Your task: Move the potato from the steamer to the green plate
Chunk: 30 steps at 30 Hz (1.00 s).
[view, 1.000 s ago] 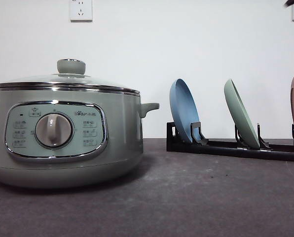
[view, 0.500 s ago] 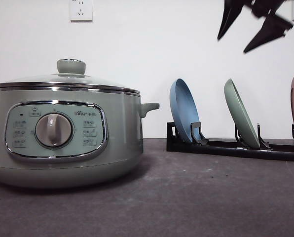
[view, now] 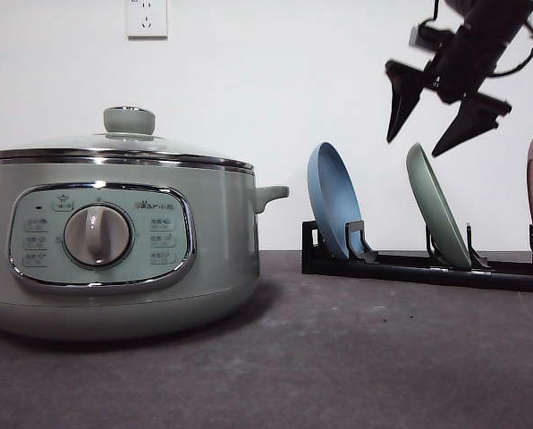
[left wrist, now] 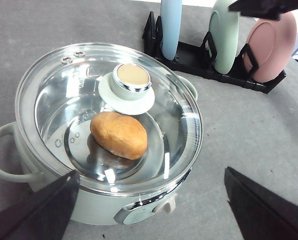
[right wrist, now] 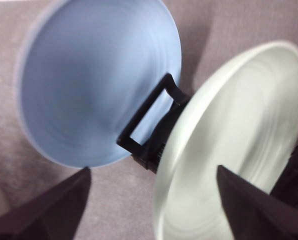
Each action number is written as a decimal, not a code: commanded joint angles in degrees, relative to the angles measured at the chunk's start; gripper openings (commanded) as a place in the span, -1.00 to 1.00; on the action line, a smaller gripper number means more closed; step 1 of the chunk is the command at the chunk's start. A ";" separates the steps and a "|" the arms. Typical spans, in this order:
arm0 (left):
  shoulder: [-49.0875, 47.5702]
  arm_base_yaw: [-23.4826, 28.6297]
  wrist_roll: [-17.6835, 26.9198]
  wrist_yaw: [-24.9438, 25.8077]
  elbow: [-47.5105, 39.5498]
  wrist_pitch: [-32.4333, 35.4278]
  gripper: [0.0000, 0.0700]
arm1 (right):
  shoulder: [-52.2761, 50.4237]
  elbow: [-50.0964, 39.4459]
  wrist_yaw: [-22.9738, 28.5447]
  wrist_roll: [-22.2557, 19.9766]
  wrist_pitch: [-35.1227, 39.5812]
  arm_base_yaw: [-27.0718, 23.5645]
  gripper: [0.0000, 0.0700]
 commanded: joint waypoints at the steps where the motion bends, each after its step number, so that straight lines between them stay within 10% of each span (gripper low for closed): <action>1: 0.26 -0.11 0.63 0.20 1.31 0.39 0.70 | 1.73 1.57 0.22 0.59 0.80 0.42 0.23; 15: 0.26 -0.11 0.63 0.20 1.31 0.07 0.70 | 3.29 1.57 1.88 0.59 1.09 0.36 -0.96; 30: 0.31 -0.11 0.68 0.20 1.31 0.08 0.70 | -3.88 3.85 0.53 0.57 0.22 1.02 -0.99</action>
